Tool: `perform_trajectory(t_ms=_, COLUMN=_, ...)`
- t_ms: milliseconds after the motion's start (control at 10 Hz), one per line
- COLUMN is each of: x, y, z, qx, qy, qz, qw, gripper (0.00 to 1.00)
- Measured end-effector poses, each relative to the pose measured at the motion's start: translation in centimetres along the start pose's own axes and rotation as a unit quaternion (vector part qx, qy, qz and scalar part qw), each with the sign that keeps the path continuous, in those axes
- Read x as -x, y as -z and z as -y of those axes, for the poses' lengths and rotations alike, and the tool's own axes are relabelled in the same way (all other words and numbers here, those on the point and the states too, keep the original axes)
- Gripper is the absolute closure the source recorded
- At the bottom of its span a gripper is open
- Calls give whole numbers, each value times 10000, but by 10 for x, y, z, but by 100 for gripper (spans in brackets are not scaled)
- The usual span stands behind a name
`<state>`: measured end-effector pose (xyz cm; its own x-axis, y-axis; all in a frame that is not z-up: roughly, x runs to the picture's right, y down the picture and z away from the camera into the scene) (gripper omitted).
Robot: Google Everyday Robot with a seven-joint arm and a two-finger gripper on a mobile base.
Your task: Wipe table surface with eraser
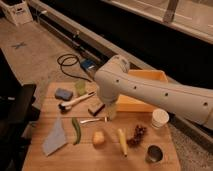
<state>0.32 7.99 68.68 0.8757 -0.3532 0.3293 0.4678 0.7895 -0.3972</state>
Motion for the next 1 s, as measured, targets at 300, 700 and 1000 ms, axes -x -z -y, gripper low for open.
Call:
perform_trajectory(t_ms=300, x=0, y=-19, z=13, qx=151, qy=286, qz=68, qw=9995, gripper=20)
perform_trajectory(t_ms=700, x=8, y=-83, z=63, qx=457, qy=890, qz=430, qw=9941, gripper=20)
perform_trajectory(t_ms=1000, x=2, y=-114, z=92, qx=560, qy=1008, qz=415, qw=9925, gripper=20)
